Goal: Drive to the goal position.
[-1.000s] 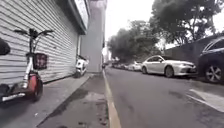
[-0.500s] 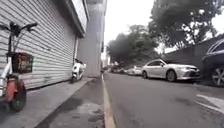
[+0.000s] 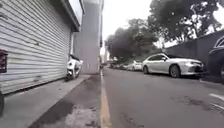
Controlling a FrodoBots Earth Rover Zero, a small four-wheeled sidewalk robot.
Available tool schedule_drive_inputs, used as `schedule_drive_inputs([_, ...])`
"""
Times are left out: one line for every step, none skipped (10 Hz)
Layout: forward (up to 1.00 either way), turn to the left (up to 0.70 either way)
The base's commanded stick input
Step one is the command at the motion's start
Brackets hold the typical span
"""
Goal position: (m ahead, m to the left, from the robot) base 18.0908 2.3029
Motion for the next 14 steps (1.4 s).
schedule_drive_inputs([0.70, -0.14])
schedule_drive_inputs([0.70, -0.14])
schedule_drive_inputs([0.70, -0.14])
schedule_drive_inputs([0.70, -0.14])
schedule_drive_inputs([0.70, 0.00])
schedule_drive_inputs([0.70, 0.00])
schedule_drive_inputs([0.70, 0.00])
schedule_drive_inputs([0.70, 0.00])
schedule_drive_inputs([0.70, 0.00])
schedule_drive_inputs([0.70, 0.00])
schedule_drive_inputs([0.70, 0.00])
schedule_drive_inputs([0.70, 0.09])
schedule_drive_inputs([0.70, 0.14])
schedule_drive_inputs([0.70, 0.14])
